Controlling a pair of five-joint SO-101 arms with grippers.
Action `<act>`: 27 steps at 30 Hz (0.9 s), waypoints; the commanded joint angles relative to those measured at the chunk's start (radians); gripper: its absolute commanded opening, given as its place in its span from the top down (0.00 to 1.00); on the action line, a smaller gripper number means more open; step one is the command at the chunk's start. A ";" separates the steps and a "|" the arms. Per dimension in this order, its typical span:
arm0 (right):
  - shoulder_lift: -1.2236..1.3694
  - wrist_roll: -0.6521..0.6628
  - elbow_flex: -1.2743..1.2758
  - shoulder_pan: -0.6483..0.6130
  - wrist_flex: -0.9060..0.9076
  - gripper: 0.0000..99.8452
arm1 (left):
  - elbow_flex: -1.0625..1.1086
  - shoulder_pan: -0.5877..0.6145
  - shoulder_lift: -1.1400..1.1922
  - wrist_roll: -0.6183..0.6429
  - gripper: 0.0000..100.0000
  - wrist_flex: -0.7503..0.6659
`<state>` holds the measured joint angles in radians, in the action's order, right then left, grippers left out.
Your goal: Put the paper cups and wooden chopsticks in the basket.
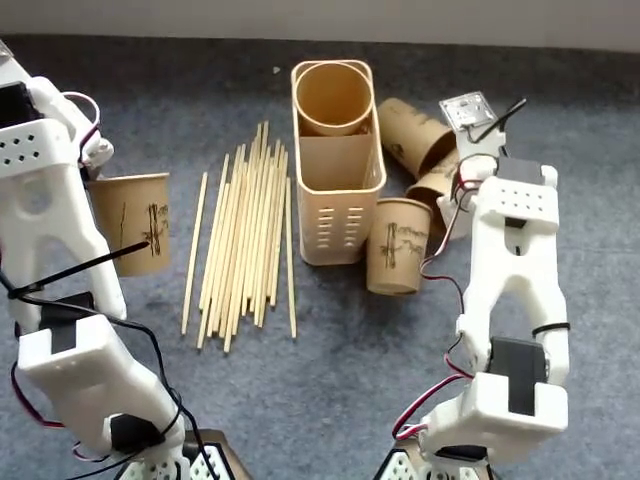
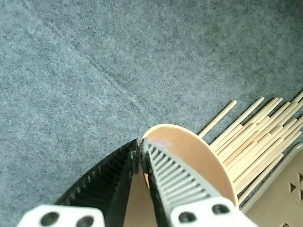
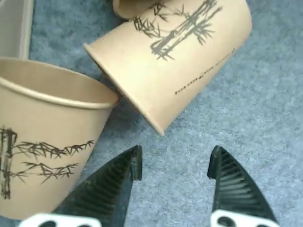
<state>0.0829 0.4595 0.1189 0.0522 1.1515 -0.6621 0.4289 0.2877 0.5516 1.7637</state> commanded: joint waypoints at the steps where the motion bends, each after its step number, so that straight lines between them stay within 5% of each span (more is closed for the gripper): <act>1: -0.054 0.052 0.018 -0.001 -0.085 0.76 | -0.005 0.001 -0.045 -0.009 0.99 -0.005; 15: -0.045 0.153 0.228 0.007 -0.581 0.77 | -0.005 0.005 -0.045 -0.038 0.99 -0.003; 20: 0.081 0.153 0.251 0.004 -0.662 0.99 | -0.005 0.007 -0.045 -0.046 0.99 -0.006; 27: 0.157 0.147 0.174 0.077 -0.568 0.99 | -0.010 0.007 -0.047 -0.255 0.99 -0.011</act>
<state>0.2501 0.6007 0.3583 0.0798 0.5194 -0.6621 0.4289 0.2877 0.3936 1.7653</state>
